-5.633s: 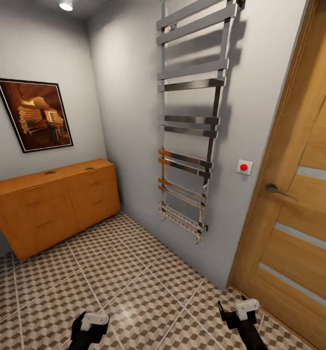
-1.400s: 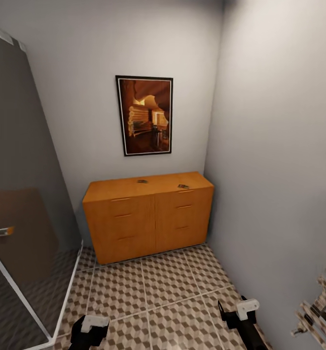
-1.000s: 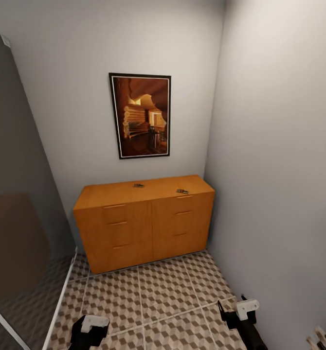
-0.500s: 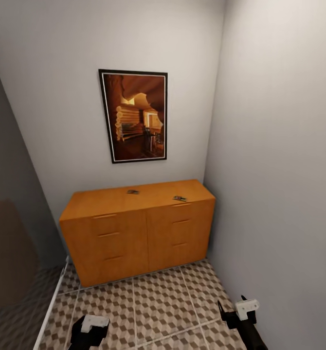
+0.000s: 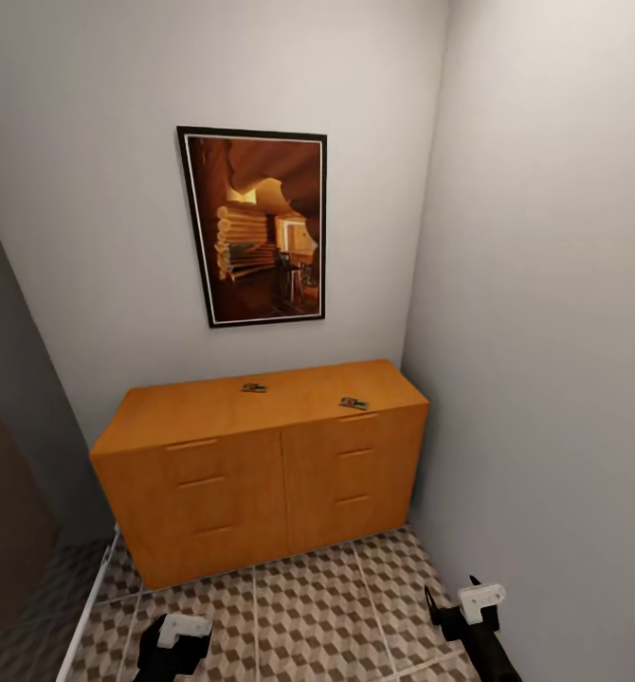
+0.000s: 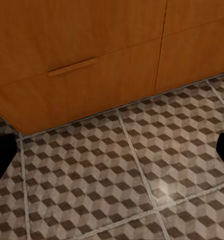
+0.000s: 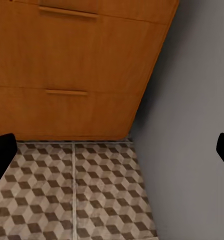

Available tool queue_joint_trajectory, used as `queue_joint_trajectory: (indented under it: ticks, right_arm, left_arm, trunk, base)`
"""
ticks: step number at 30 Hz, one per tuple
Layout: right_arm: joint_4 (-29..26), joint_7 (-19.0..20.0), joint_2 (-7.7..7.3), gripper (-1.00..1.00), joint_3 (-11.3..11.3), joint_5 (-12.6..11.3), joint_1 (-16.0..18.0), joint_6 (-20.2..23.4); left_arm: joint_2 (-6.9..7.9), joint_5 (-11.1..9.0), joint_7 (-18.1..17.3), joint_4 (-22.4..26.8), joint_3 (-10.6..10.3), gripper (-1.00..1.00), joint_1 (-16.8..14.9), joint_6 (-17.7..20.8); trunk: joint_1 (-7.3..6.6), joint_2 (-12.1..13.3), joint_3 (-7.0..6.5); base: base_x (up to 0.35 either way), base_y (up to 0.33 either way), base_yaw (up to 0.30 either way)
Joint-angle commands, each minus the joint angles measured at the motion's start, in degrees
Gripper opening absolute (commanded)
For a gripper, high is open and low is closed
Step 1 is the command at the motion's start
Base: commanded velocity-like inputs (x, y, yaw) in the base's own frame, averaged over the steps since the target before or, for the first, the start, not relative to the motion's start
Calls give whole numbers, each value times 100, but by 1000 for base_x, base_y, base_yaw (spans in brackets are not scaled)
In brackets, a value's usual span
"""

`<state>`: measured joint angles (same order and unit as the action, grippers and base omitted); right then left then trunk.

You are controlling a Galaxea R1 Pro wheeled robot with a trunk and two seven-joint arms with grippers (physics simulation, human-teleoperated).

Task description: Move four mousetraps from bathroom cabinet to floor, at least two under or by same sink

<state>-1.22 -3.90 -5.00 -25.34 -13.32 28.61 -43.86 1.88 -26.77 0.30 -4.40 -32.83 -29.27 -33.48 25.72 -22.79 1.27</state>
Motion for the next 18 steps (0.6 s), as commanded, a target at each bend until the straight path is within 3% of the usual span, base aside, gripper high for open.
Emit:
queue_joint_trajectory:
  ticks: [1, 7, 18]
  right_arm:
    - [-1, -39, 0, 100, -50, -13, 4, -8]
    - [-1, -33, 0, 100, -50, -13, 4, -12]
    - [3, -32, 0, 100, -50, -13, 4, -13]
  left_arm:
    - [-4, -30, 4, -17, -48, 100, -8, -27]
    - [-4, -30, 2, -17, -48, 100, -8, -27]
    - [-4, -30, -4, -17, -48, 100, -8, -32]
  trunk:
    - [7, -13, 13]
    - [7, -13, 13]
    - [7, -13, 13]
  base:
    - [287, 0, 0]
    - [230, 0, 0]
    - [36, 0, 0]
